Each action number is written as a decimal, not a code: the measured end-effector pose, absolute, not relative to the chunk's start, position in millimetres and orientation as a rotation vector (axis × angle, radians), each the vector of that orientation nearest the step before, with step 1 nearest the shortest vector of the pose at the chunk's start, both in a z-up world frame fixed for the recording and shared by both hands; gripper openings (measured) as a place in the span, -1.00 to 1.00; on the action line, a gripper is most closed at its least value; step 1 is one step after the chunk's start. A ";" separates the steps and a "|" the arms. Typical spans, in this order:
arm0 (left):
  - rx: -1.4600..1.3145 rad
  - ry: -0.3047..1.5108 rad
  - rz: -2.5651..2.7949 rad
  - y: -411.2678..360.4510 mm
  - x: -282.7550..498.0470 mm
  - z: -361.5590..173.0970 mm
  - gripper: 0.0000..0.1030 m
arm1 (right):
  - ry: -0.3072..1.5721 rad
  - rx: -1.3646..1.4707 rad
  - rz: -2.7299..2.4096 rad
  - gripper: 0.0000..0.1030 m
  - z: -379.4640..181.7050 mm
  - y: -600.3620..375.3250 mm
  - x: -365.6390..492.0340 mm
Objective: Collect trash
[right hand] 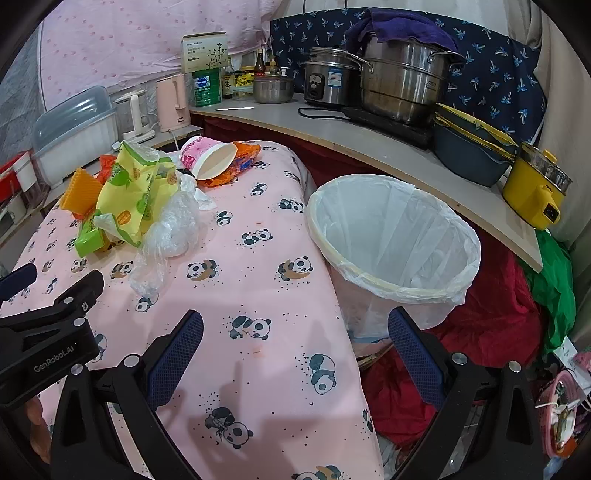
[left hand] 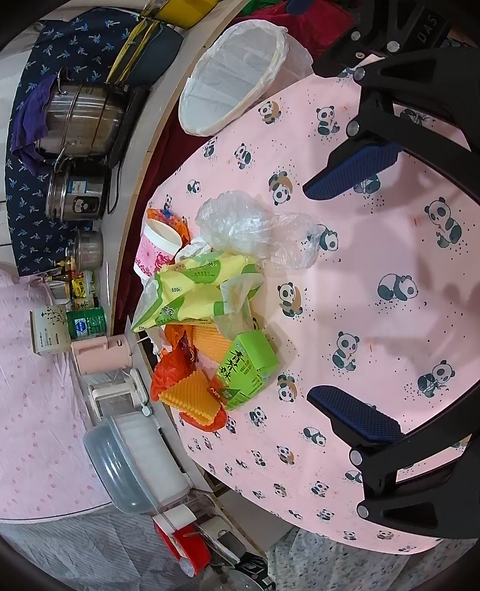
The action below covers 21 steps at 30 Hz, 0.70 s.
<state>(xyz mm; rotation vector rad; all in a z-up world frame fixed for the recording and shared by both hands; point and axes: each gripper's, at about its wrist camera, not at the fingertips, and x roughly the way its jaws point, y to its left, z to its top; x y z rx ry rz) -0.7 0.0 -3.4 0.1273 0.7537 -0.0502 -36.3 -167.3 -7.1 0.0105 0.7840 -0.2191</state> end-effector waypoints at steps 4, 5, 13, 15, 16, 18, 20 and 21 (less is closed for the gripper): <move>0.118 0.759 -0.049 2.0 0.5 -4.0 0.86 | 0.785 0.010 -0.220 0.86 -7.0 -167.1 -35.8; 0.117 0.759 -0.048 2.6 0.7 -4.1 0.86 | 0.785 0.012 -0.218 0.86 -7.1 -167.5 -36.1; 0.117 0.758 -0.049 3.3 1.3 -4.1 0.86 | 0.782 0.013 -0.221 0.86 -7.1 -166.8 -35.5; 0.116 0.758 -0.047 4.5 2.0 -4.1 0.86 | 0.783 0.011 -0.221 0.86 -7.1 -166.9 -35.2; 0.114 0.758 -0.049 4.6 2.1 -4.1 0.86 | 0.783 0.011 -0.221 0.86 -7.0 -166.9 -35.1; 0.115 0.758 -0.048 5.0 2.0 -4.1 0.86 | 0.783 0.011 -0.221 0.86 -7.0 -167.0 -35.1; 0.114 0.757 -0.049 5.1 2.0 -4.1 0.86 | 0.782 0.013 -0.221 0.86 -7.2 -167.1 -35.3; 0.115 0.757 -0.048 5.5 2.0 -4.2 0.86 | 0.783 0.013 -0.222 0.86 -7.3 -167.1 -35.3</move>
